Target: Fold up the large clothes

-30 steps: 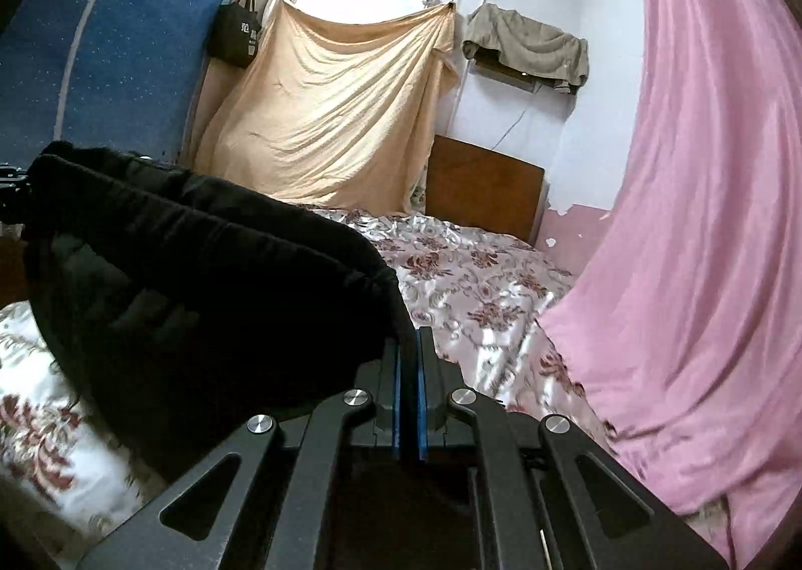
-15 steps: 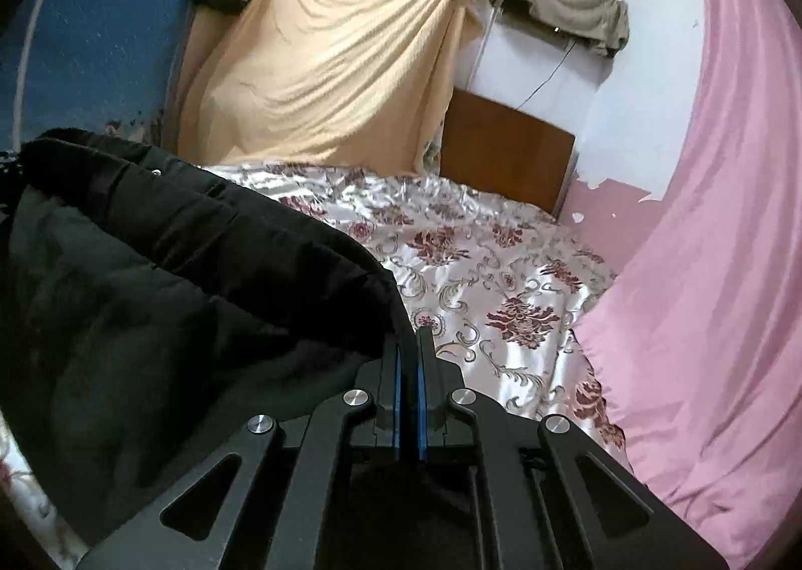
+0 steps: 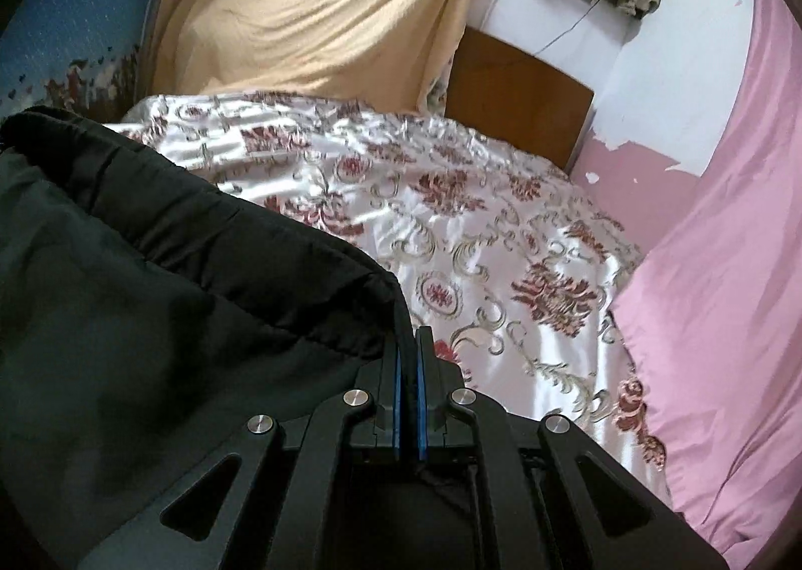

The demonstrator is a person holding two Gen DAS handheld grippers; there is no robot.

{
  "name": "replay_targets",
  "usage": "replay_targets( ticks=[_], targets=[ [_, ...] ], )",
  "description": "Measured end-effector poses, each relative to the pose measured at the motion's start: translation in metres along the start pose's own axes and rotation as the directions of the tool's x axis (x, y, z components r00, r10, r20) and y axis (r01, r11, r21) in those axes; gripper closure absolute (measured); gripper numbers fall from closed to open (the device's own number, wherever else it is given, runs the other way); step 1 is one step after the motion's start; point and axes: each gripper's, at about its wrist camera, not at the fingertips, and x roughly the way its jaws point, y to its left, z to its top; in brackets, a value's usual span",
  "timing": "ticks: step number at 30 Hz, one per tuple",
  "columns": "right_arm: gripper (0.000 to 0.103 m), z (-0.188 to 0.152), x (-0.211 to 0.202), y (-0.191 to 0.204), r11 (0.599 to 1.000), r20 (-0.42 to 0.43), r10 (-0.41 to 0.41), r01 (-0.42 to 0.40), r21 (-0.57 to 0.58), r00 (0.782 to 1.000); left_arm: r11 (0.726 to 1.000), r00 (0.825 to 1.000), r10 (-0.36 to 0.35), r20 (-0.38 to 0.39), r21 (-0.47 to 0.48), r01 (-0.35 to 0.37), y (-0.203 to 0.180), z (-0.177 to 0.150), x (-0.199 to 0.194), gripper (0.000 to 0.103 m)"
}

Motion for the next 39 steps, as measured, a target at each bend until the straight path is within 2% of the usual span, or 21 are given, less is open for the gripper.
replay_targets(
  ticks=[8,12,17,18,19,20,21,22,23,25,26,28,33,39],
  targets=[
    [0.099,-0.02,0.025,0.008,1.0,-0.04,0.011,-0.01,0.019,0.999,1.0,0.999,-0.016,-0.049,-0.019,0.016,0.0,-0.012,0.032,0.095],
    [0.098,-0.024,0.024,0.01,1.0,-0.051,0.011,-0.011,0.015,0.999,0.999,0.998,-0.027,-0.063,-0.028,0.025,0.0,-0.011,0.033,0.093],
    [0.091,-0.026,0.007,-0.003,0.996,-0.016,0.056,-0.055,0.068,0.998,0.994,0.995,-0.06,-0.085,-0.097,0.052,0.01,-0.007,0.026,0.084],
    [0.088,-0.026,0.005,-0.006,0.995,-0.01,0.063,-0.062,0.079,0.998,0.992,0.994,-0.065,-0.089,-0.11,0.055,0.012,-0.007,0.024,0.082],
    [0.081,-0.026,0.0,-0.009,0.993,-0.006,0.068,-0.067,0.094,0.998,0.99,0.993,-0.07,-0.093,-0.125,0.058,0.014,-0.006,0.021,0.076],
    [0.075,-0.026,-0.005,-0.013,0.991,0.0,0.075,-0.074,0.113,0.997,0.989,0.993,-0.073,-0.093,-0.137,0.06,0.016,-0.005,0.017,0.066],
    [0.058,-0.027,-0.01,-0.016,0.989,0.008,0.082,-0.082,0.126,0.997,0.987,0.994,-0.074,-0.077,-0.149,0.062,0.017,-0.004,0.009,0.057],
    [0.045,-0.027,-0.017,-0.019,0.986,0.022,0.088,-0.09,0.139,0.996,0.986,0.996,-0.071,-0.052,-0.158,0.062,0.018,-0.004,0.0,0.035],
    [0.043,-0.027,-0.025,-0.022,0.985,0.04,0.09,-0.095,0.147,0.995,0.984,0.997,-0.071,-0.029,-0.166,0.065,0.019,-0.003,-0.007,0.021],
    [0.041,-0.029,-0.041,-0.026,0.982,0.064,0.099,-0.107,0.154,0.993,0.979,0.996,-0.075,0.041,-0.186,0.082,0.02,-0.003,-0.03,0.016],
    [0.039,-0.03,-0.05,-0.027,0.981,0.07,0.108,-0.118,0.154,0.992,0.978,0.996,-0.082,0.046,-0.189,0.09,0.019,-0.002,-0.036,0.013],
    [0.025,-0.032,-0.062,-0.028,0.978,0.08,0.123,-0.134,0.161,0.989,0.978,0.994,-0.1,0.039,-0.182,0.106,0.016,-0.003,-0.046,0.012],
    [0.012,-0.044,-0.098,-0.029,0.957,0.132,0.18,-0.205,0.207,0.975,0.986,0.994,-0.106,0.036,-0.123,0.109,-0.002,-0.018,-0.07,0.011],
    [0.01,-0.068,-0.118,-0.017,0.94,0.165,0.237,-0.269,0.21,0.957,0.982,0.988,-0.155,0.025,-0.102,0.157,-0.022,-0.059,-0.077,0.011]
  ],
)
